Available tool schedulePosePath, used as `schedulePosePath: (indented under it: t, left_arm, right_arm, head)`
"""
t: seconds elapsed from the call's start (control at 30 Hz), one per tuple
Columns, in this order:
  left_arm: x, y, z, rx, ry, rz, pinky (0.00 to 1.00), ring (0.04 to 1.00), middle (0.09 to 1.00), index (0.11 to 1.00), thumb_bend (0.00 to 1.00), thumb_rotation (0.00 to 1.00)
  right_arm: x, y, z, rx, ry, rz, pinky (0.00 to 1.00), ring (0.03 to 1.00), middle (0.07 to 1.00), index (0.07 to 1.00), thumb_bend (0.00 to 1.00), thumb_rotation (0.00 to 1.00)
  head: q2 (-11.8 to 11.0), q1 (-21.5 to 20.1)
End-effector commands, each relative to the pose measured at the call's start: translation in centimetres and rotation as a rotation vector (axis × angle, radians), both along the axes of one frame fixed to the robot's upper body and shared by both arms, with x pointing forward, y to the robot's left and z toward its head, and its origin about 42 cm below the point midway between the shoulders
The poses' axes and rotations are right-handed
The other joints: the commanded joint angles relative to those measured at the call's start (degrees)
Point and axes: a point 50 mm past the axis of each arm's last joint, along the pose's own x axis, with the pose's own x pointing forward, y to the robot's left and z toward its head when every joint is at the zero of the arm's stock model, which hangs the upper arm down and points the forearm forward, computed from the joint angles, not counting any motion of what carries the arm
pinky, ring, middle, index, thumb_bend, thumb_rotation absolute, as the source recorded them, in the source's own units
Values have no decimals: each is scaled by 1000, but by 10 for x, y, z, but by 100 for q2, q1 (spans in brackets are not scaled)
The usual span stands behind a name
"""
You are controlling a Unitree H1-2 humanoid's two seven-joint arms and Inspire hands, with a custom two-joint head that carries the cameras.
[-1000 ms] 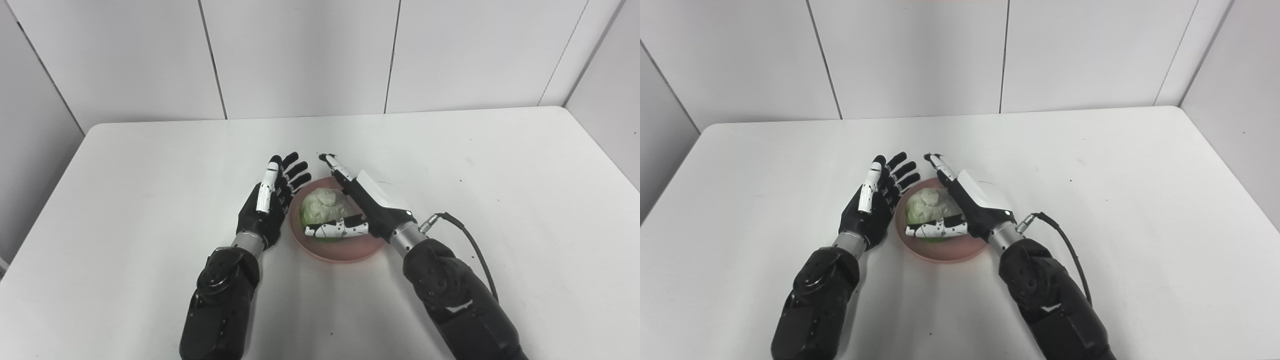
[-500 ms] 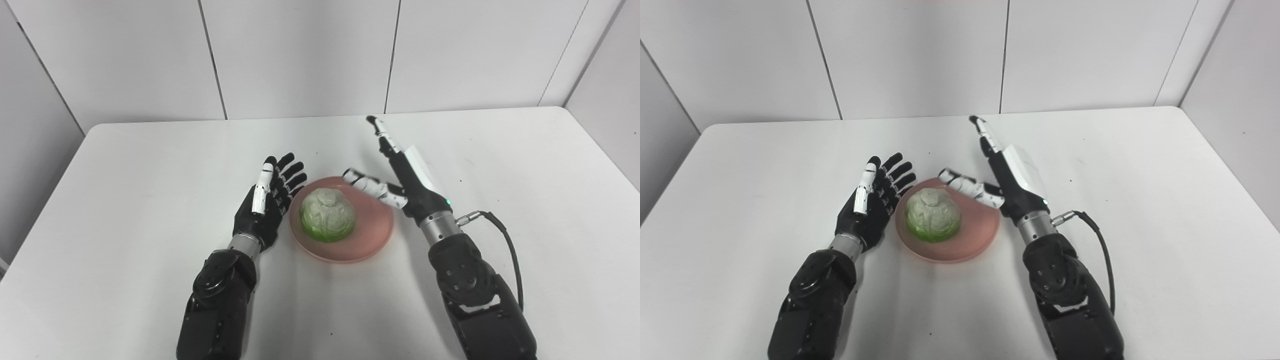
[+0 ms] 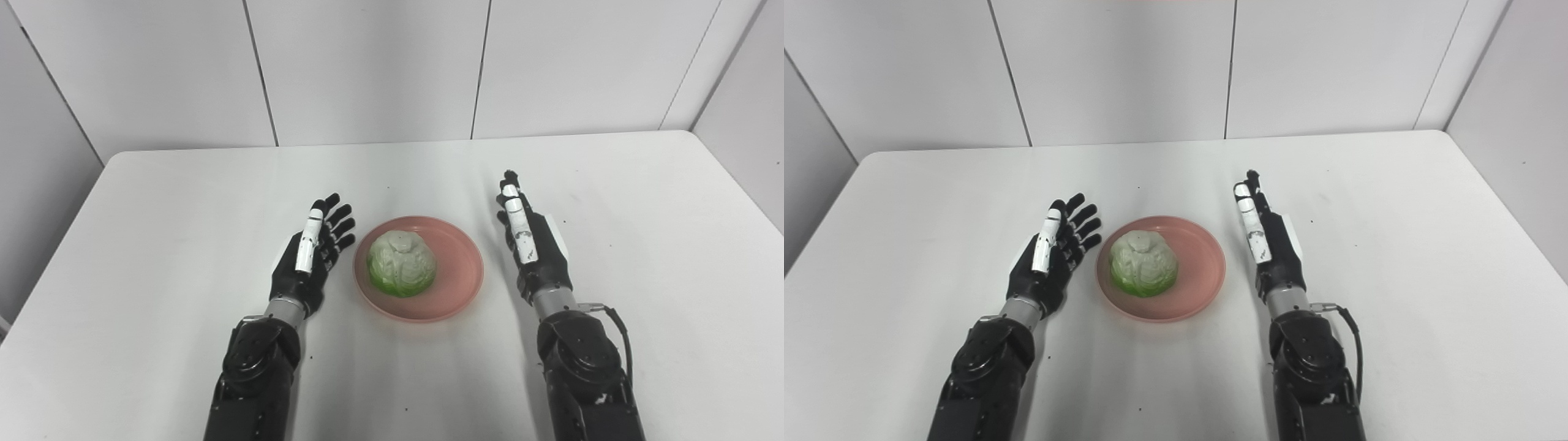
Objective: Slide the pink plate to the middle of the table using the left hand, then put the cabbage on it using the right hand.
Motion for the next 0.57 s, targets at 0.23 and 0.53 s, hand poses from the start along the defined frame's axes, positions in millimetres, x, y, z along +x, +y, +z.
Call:
schedulePosePath:
  t: [0.23,0.53]
  left_arm:
    - [-2,8,8,34,-90,31,1000,948,940,937,477,1000]
    - [-1,10,5,31,-88,33,976,932,927,929,471,1000]
  right_arm:
    - [-2,10,2,22,-83,-30,1000,1000,1000,1000,311,1000]
    - [-1,10,-4,-17,-73,-37,1000,993,991,976,217,1000]
  head:
    - [-39,-20]
    - [-70,-13]
